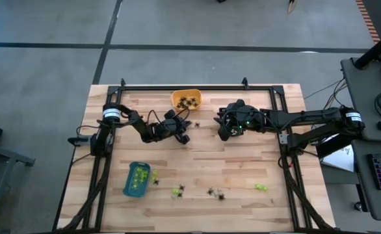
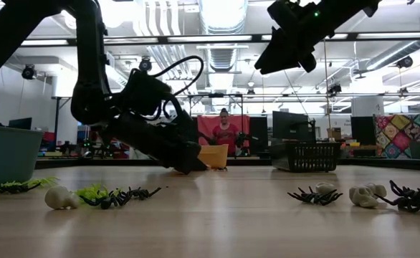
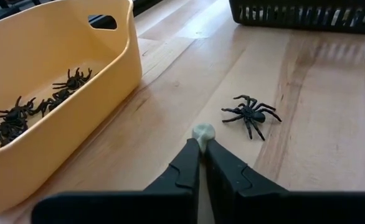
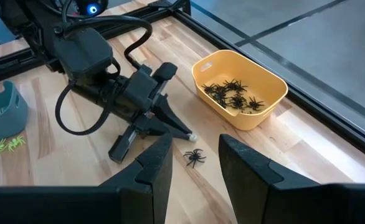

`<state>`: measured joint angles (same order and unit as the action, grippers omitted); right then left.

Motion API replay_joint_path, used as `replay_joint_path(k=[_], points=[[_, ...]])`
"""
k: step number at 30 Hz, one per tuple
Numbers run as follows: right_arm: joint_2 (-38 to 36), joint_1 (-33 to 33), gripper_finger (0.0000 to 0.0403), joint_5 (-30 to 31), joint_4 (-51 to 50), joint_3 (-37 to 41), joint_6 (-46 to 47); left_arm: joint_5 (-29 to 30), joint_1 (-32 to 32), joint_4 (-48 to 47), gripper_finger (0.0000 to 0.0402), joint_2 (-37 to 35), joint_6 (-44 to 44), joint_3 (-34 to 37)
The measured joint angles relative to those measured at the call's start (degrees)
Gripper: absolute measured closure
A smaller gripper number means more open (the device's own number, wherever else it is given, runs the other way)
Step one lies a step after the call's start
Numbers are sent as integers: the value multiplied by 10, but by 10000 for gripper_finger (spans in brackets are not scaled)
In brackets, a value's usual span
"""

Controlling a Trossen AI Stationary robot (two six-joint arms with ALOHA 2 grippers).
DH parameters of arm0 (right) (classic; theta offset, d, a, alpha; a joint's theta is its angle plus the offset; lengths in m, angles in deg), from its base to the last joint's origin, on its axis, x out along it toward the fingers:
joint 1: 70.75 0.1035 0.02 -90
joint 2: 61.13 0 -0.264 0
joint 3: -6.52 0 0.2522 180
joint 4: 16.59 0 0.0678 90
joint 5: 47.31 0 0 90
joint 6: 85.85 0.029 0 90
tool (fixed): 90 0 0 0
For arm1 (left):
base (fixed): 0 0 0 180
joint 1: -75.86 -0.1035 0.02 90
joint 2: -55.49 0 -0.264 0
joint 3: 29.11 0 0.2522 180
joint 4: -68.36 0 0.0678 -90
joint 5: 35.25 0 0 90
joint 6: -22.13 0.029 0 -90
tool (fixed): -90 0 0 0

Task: Sort Halloween decoration
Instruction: Put the white skull toy into the black bin

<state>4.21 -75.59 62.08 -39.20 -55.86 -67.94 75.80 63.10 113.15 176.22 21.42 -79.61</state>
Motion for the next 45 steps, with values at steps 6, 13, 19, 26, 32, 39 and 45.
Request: replay_joint_path(k=[6,13,19,26,32,39,45], points=[[0,1,280,-1,-12,0,-1,-11,12,1,401,-15,-8,9],[0,3,280,-1,-17,2,-1,-24,26,1,401,-65,-13,29],[0,3,280,-1,-18,2,-1,-25,34,5,401,-112,-15,45],[-19,3,280,-1,-111,-5,7,-84,45,15,401,-129,-20,16],[-65,6,280,0,-181,-12,35,-98,63,-7,401,-106,-18,-65],[-112,19,280,2,-196,-9,44,-97,63,-86,401,-74,-8,-171],[-116,34,280,1,-196,-9,45,-97,61,-129,401,-13,-6,-264]])
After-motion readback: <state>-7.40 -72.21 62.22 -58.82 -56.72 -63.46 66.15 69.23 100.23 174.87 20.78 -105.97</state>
